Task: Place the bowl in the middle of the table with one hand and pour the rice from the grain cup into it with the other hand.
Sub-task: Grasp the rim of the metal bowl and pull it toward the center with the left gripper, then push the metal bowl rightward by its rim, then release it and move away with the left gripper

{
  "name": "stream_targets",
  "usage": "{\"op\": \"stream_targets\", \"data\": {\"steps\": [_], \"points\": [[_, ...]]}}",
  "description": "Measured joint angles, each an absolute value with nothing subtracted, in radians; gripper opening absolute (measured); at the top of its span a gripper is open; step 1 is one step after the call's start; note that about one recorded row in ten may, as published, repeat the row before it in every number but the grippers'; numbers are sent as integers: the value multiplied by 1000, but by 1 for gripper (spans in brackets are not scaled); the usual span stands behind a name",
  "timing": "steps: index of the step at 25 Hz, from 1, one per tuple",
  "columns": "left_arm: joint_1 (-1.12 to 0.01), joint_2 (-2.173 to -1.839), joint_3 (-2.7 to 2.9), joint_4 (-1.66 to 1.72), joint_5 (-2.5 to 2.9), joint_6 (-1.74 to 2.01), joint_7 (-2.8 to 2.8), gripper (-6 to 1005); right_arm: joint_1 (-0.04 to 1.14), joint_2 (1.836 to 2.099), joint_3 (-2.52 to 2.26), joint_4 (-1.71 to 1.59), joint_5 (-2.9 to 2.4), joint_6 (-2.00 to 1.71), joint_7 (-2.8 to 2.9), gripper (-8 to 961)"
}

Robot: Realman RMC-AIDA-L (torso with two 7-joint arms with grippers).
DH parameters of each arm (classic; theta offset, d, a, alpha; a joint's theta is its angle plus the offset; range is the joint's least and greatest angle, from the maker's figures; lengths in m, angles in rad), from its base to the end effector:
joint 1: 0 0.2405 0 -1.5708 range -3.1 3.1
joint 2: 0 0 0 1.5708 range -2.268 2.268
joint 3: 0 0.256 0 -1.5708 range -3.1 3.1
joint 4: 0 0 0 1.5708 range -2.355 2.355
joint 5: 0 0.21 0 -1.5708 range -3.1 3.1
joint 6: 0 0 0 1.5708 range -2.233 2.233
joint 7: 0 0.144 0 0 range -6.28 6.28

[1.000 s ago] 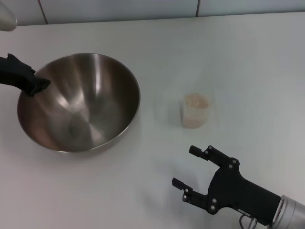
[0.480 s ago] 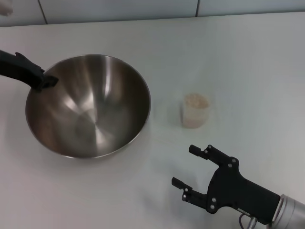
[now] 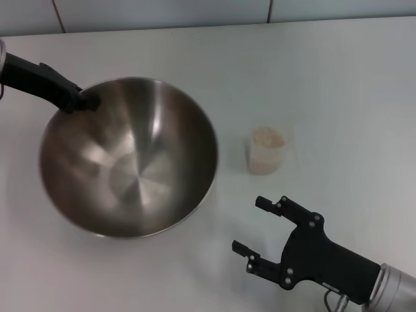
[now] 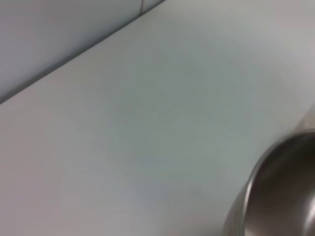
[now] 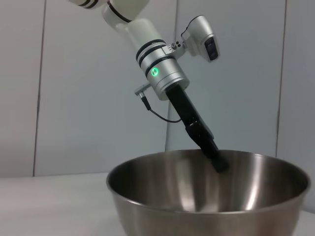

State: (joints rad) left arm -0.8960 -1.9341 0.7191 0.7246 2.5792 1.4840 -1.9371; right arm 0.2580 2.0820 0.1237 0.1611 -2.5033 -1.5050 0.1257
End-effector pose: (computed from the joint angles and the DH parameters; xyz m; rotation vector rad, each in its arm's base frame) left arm -0.2180 0.4242 0.0544 -2.7213 -0.8210 0.1360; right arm 0.2916 0.1838 -0.1015 -2.3790 0.1769 0.9119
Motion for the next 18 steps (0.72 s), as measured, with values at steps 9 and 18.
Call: {"op": "stream_targets", "data": {"steps": [9,18], "points": [[-914,-1959,731,703,2569,1437,-1937,42,261,2083,122,161,-2503,-1505,126,761],[-917,-1967,732,664,2570,1394,-1916,41,264,2084,123,166,-2503,-1505,112,762]]}}
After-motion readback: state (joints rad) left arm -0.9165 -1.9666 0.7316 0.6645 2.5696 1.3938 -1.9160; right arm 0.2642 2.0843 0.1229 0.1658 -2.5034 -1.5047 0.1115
